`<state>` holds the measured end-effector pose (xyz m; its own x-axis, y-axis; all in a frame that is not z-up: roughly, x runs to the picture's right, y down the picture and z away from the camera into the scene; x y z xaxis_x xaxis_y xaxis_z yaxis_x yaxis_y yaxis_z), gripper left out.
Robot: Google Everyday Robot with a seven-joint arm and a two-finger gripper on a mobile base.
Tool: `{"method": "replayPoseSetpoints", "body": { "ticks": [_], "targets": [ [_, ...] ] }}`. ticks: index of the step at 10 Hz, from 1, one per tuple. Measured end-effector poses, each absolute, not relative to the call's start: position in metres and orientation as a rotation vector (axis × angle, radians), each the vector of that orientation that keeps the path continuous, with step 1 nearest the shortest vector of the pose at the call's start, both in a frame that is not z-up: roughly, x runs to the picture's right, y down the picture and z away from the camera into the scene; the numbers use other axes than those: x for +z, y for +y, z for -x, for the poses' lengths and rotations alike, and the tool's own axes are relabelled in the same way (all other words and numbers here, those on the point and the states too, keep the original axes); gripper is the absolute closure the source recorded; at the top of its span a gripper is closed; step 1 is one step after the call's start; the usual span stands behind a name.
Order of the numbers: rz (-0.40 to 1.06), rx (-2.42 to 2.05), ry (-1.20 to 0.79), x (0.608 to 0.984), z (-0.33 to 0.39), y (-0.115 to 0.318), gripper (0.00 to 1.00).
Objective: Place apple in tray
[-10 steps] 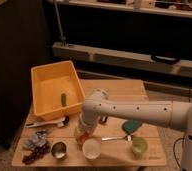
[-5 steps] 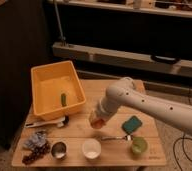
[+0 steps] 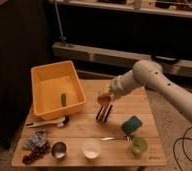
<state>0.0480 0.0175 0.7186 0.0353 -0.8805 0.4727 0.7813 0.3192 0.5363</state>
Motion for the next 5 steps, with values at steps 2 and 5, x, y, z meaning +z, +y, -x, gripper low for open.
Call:
{"method": "replayPoseSetpoints", "body": {
  "ticks": [2, 5],
  "targets": [
    [-0.195, -1.290, -0.859, 0.719, -0.008, -0.010, 1.00],
    [-0.204, -1.348, -0.881, 0.732, 0.072, -0.035, 1.00]
  ]
}}
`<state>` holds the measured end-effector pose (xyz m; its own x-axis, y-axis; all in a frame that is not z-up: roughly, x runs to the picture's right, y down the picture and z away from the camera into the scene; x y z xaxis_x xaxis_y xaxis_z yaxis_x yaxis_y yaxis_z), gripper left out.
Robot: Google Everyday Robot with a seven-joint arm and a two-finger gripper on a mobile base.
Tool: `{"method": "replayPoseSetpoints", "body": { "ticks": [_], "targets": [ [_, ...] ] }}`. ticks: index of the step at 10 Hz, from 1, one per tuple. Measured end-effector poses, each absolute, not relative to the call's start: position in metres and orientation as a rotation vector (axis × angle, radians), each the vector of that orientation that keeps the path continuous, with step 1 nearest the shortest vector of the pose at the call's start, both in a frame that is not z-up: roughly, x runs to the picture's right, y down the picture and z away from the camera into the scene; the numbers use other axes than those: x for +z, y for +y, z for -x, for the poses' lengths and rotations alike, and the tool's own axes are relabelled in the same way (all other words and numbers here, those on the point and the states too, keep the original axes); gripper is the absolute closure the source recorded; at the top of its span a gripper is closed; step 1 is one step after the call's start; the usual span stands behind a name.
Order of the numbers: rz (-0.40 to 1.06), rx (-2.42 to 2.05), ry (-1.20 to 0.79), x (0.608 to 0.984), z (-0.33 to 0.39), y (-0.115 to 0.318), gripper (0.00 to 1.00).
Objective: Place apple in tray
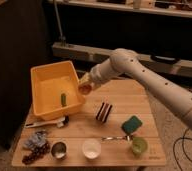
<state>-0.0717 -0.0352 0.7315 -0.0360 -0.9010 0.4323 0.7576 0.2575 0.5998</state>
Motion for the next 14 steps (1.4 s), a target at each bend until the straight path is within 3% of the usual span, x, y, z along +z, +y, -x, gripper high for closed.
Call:
{"method": "replayPoseSetpoints", "body": {
  "ticks": [2, 3, 10, 11, 14],
  "targets": [
    [-0.196, -1.384, -0.892, 0.745, 0.110, -0.045, 1.00],
    [-0.179, -1.410, -0.896, 0.757, 0.136, -0.050, 0.93],
    [0.031, -1.521, -0.954, 0.854, 0.195, 0.011, 0.25],
    [0.046, -1.526, -0.965, 0.858, 0.198, 0.017, 0.20],
    [0.050, -1.529, -0.970, 0.858, 0.198, 0.021, 0.20]
  ]
}}
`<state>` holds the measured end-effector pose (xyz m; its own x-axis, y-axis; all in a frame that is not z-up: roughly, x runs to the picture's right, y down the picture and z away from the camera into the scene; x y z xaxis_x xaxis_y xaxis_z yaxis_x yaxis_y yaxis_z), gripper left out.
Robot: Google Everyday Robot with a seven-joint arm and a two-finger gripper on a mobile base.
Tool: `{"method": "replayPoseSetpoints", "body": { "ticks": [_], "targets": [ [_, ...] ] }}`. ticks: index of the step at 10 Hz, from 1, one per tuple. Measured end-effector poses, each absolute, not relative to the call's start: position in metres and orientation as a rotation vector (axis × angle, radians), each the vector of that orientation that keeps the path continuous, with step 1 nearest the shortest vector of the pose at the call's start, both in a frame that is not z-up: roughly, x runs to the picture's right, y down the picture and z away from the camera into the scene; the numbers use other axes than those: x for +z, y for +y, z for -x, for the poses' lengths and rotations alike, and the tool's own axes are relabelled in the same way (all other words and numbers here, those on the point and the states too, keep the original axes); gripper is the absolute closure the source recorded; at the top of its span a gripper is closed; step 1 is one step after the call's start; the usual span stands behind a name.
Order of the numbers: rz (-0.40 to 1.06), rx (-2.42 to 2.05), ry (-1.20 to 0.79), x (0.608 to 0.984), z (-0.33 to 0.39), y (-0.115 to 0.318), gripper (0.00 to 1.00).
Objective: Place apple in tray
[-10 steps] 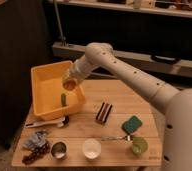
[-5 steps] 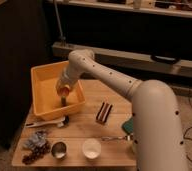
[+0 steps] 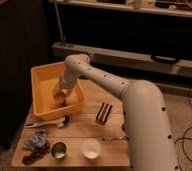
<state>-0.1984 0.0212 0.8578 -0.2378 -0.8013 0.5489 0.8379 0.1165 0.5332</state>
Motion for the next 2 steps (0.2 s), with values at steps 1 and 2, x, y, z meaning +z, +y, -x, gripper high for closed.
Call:
{"method": "replayPoseSetpoints", "body": {
  "ticks": [1, 2],
  "targets": [
    [0.049, -1.530, -0.971, 0.8576, 0.1992, 0.0211, 0.20],
    [0.049, -1.530, -0.971, 0.8576, 0.1992, 0.0212, 0.20]
  ]
}}
